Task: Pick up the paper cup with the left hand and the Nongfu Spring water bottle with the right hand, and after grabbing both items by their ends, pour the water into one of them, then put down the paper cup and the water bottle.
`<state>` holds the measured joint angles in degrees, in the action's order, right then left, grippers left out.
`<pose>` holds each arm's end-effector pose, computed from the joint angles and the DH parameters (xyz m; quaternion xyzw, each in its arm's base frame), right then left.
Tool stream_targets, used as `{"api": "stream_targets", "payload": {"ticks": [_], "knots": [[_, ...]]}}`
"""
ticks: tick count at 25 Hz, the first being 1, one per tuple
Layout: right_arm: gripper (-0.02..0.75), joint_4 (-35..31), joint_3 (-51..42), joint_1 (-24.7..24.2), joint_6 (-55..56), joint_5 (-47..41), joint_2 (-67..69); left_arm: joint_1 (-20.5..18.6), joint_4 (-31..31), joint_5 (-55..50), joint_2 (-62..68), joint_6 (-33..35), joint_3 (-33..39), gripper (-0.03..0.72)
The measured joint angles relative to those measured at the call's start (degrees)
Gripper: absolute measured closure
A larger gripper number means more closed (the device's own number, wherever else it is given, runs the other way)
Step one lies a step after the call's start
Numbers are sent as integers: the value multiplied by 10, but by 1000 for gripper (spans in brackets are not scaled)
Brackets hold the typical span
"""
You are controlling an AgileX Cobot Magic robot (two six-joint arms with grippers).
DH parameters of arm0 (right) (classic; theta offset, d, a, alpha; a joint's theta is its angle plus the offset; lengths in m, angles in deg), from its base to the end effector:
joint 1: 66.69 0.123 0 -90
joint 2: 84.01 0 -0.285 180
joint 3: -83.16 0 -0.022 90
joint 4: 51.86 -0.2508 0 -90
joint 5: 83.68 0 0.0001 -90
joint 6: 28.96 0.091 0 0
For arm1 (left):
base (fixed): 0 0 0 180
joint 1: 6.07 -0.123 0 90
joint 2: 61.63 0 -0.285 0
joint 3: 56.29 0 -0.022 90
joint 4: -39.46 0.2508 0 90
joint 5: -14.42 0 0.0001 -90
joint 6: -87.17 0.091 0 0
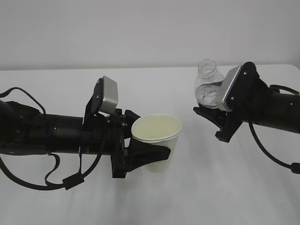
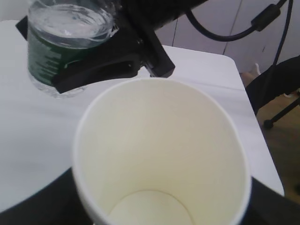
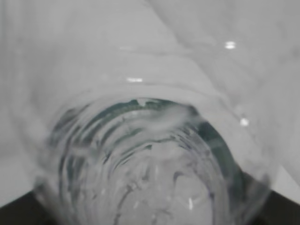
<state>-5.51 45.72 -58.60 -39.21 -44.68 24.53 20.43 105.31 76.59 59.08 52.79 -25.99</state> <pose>0.3125 0.0862 0.1611 -0.5059 0.6668 0.0068 0.5472 0.2677 -0.2155 0.1380 0.4793 0.6219 -0.4375 0.4382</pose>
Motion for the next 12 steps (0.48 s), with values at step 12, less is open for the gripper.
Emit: {"api": "stream_targets", "payload": {"ticks": [12], "knots": [[254, 34, 50, 44, -97, 19, 34, 28, -3, 0, 0, 0, 0, 211]]}}
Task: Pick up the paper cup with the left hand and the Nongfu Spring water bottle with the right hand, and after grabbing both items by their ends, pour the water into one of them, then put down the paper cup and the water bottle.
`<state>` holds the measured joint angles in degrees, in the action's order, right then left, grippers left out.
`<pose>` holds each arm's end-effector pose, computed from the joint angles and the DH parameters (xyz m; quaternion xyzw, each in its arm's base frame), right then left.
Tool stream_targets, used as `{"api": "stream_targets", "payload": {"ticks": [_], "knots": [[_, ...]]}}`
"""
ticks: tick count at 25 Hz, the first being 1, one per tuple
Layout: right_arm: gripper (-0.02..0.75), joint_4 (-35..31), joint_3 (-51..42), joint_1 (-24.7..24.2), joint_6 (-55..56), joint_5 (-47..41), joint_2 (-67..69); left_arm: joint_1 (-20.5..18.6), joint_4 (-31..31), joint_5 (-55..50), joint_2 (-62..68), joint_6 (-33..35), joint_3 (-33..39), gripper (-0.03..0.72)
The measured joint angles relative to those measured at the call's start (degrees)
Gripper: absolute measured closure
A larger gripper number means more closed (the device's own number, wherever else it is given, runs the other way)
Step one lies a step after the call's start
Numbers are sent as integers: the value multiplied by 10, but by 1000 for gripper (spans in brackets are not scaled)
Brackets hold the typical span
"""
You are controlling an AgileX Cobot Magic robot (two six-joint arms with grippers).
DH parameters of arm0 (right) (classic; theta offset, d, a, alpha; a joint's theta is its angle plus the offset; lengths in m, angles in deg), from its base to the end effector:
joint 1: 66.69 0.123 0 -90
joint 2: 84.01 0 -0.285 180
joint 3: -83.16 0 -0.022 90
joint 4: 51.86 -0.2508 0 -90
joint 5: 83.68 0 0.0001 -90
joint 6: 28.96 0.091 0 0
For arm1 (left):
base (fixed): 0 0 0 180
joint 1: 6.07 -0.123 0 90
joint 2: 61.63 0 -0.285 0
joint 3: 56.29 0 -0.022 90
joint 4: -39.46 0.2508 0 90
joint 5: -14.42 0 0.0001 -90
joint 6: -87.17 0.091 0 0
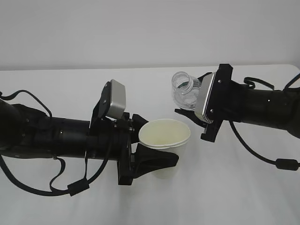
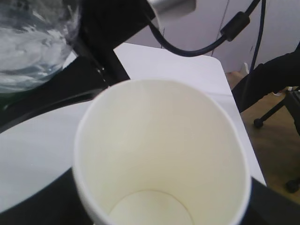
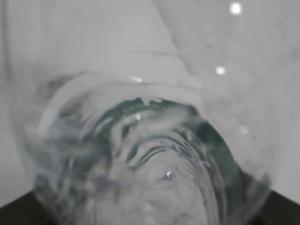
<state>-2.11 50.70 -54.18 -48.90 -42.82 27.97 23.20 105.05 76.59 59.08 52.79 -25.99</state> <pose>0.3238 0.1183 0.1624 -0.6026 0.5671 -0.0170 0.5612 0.2573 -0.2282 0.1382 0.4923 0.6109 -0.4480 0.4286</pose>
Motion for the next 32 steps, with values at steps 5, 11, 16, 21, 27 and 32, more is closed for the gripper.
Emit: {"api": "stream_targets", "payload": {"ticks": [5, 11, 16, 21, 27, 32], "knots": [[254, -1, 1, 7, -47, 25, 0, 0, -7, 0, 0, 0, 0, 211], [254, -26, 1, 7, -113, 42, 0, 0, -10, 17, 0, 0, 0, 211], [254, -36, 1, 7, -146, 46, 0, 0, -10, 22, 0, 0, 0, 211], [254, -50, 1, 7, -178, 63, 0, 0, -10, 26, 0, 0, 0, 212], [254, -56, 1, 7, -210, 72, 0, 0, 0, 26, 0, 20, 0, 212], [254, -63, 1, 7, -239, 73, 0, 0, 3, 10, 0, 52, 0, 212]]}}
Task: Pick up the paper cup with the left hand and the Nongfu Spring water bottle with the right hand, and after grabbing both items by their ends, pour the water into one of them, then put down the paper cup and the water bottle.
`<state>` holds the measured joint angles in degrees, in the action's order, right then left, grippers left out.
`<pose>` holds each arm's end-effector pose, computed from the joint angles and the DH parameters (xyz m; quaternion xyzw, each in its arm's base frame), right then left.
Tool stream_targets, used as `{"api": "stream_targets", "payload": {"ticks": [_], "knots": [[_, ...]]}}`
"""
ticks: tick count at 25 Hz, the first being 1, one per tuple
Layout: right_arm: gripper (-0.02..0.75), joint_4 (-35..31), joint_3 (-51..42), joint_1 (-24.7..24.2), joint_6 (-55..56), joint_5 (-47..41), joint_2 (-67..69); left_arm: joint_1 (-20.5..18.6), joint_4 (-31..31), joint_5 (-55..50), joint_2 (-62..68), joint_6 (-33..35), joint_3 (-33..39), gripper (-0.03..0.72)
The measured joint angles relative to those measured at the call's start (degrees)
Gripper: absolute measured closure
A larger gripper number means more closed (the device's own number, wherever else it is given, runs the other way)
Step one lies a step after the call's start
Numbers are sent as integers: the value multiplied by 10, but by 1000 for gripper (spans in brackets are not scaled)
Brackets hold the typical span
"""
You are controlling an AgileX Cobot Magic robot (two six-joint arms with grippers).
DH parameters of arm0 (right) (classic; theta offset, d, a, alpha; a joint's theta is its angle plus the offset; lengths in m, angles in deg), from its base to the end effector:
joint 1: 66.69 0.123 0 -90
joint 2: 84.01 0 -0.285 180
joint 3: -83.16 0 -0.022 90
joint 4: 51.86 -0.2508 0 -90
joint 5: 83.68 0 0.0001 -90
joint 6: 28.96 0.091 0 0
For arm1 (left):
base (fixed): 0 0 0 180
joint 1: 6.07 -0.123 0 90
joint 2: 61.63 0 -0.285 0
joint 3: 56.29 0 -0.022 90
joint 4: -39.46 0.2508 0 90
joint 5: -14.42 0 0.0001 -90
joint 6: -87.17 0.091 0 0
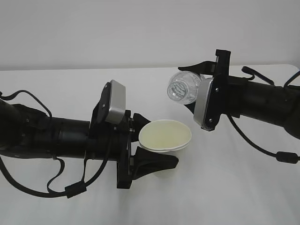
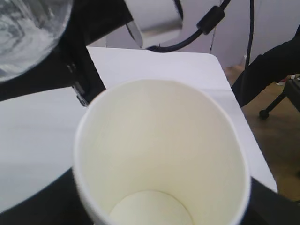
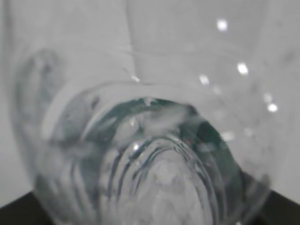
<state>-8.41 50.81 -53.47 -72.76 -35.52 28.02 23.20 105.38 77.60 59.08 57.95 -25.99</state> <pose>0.3264 0.1245 0.1754 -0.6534 0.4321 -0.1246 0.6090 0.2562 -0.2286 0.1394 0.5203 0.5817 -0.4348 0.4493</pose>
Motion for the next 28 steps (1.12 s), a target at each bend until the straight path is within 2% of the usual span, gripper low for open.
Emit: {"api": "stream_targets", "payload": {"ticks": [6, 28], "knots": [[254, -9, 0, 0, -35, 17, 0, 0, 1, -25, 0, 21, 0, 213], [254, -38, 0, 0, -137, 35, 0, 0, 6, -2, 0, 23, 0, 214]]}}
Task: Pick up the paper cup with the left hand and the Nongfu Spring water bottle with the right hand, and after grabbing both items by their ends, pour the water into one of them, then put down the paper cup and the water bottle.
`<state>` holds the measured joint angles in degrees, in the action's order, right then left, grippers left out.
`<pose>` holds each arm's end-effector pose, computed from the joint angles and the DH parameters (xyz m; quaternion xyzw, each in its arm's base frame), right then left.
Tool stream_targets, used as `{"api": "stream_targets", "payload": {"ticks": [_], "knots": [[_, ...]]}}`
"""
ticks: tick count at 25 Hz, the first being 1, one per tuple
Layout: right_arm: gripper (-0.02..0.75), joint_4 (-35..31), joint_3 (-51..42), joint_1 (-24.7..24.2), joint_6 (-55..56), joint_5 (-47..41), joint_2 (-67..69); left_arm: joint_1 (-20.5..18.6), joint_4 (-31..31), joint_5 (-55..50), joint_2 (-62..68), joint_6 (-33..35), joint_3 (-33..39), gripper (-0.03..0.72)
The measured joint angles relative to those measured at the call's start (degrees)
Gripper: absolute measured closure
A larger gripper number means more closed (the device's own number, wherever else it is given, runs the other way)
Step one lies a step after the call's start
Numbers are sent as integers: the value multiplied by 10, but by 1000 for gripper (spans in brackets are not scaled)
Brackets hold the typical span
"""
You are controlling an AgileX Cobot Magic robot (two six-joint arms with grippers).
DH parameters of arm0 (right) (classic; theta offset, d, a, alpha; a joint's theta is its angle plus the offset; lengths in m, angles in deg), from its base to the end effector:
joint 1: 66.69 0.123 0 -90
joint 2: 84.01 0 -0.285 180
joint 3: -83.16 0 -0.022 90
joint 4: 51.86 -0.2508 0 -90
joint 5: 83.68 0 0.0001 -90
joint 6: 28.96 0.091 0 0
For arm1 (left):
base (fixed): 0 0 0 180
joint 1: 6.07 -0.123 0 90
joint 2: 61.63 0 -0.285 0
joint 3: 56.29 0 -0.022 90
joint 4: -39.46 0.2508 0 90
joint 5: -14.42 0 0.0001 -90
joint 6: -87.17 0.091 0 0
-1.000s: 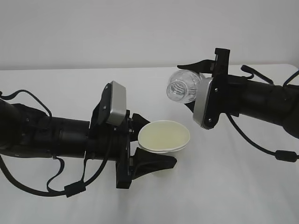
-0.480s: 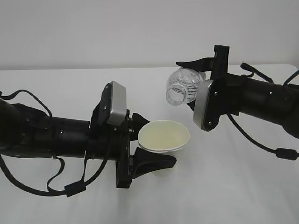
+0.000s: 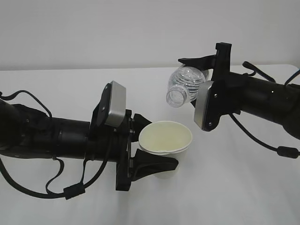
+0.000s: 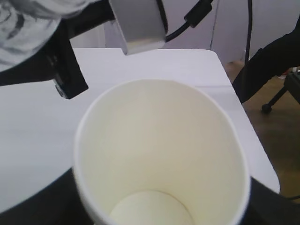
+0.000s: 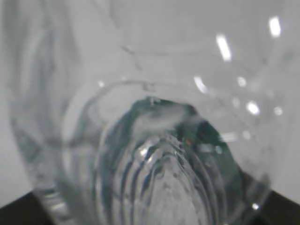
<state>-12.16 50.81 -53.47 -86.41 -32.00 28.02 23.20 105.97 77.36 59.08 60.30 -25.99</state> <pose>0.3287 0.1240 0.1822 -0.6679 0.3607 -0.2005 0.6193 0.2556 -0.2284 0.1387 0.5365 0.5702 -0.4242 0.4551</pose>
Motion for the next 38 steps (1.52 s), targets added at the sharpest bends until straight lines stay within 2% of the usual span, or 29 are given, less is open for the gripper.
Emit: {"api": "stream_targets", "payload": {"ticks": [7, 16, 38], "knots": [[254, -2, 0, 0, -34, 7, 1, 0, 15, 5, 0, 0, 0, 214], [254, -2, 0, 0, -57, 14, 1, 0, 13, 5, 0, 0, 0, 242], [254, -2, 0, 0, -87, 37, 1, 0, 6, -4, 0, 0, 0, 250]]}}
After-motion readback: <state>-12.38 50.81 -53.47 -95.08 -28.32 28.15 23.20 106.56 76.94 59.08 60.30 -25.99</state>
